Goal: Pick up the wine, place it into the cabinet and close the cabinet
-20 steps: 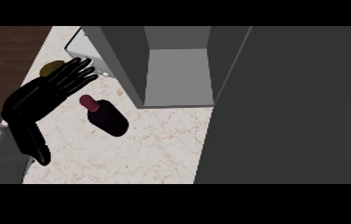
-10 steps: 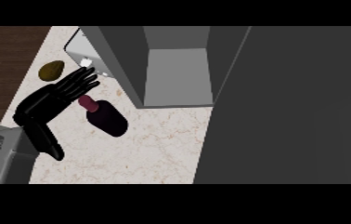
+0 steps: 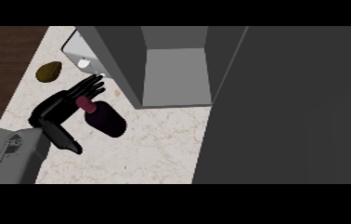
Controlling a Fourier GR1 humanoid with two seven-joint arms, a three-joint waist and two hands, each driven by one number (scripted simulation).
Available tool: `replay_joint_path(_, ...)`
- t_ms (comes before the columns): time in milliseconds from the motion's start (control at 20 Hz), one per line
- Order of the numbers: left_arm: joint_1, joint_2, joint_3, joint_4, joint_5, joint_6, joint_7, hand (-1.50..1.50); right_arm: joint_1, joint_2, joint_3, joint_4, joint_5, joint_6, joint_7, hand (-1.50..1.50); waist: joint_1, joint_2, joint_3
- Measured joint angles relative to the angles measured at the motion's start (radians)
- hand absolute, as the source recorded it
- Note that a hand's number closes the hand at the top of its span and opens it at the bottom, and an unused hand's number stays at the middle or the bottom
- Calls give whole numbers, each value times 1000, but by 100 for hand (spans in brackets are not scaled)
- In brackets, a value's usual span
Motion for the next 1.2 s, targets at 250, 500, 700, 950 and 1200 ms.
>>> replay_joint_path(250,-34,-7,-31,109,-82,73,-105,-150,-19,-14,6,2,-3,-14,0,-150,-7,1,-1)
replay_joint_path(500,-60,1,-64,222,-138,123,-199,-150,-19,-27,34,7,-4,-33,-23,-150,-15,3,-1)
replay_joint_path(700,-90,-18,-98,303,-154,133,-217,-150,-23,-41,30,12,-8,-42,-30,-150,-16,4,-1)
replay_joint_path(950,-94,-23,-136,369,-165,128,-245,-150,-19,-58,36,12,-12,-57,-50,-150,-20,3,-2)
replay_joint_path(1200,-108,-23,-169,419,-177,137,-276,-150,-19,-78,38,13,-16,-67,-56,-150,-20,4,-2)
